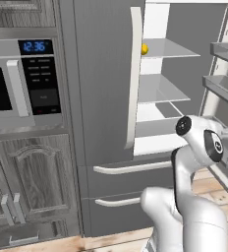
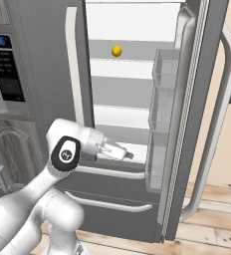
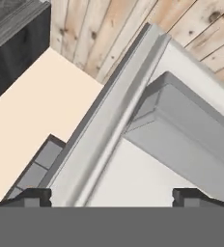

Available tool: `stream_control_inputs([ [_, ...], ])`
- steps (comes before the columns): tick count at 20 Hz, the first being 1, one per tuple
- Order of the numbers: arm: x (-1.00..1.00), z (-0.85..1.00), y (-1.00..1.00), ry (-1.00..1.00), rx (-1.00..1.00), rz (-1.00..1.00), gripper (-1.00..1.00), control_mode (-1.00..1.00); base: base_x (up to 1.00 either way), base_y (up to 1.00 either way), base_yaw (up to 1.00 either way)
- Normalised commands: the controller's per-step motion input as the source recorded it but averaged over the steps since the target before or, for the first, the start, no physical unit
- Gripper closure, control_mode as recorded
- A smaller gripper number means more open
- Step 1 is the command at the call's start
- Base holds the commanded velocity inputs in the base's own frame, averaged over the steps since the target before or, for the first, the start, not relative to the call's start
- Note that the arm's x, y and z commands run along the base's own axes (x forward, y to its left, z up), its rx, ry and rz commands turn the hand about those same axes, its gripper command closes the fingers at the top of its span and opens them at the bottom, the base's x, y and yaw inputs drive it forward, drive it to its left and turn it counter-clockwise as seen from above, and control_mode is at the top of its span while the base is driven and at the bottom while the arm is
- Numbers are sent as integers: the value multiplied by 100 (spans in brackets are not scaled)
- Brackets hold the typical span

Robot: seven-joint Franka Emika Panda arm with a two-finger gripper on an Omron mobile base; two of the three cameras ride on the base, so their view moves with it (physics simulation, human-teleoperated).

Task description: Retrieve a lemon from the fridge and place it on the cutting board with the fish.

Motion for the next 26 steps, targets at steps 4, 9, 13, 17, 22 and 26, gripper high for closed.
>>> stream_control_inputs([
  [4,24,-3,84,-2,48,-17,-100,-100,0,0,0],
  [9,21,-29,78,-17,33,-48,-100,-100,0,0,0],
  [13,56,-43,24,-15,25,-73,-100,-100,0,0,0],
  [17,46,-37,20,-12,25,-74,-100,-100,0,0,0],
  [22,50,-29,26,-21,18,-74,-100,-100,0,0,0],
  [26,23,-17,49,-28,11,-70,-100,-100,0,0,0],
])
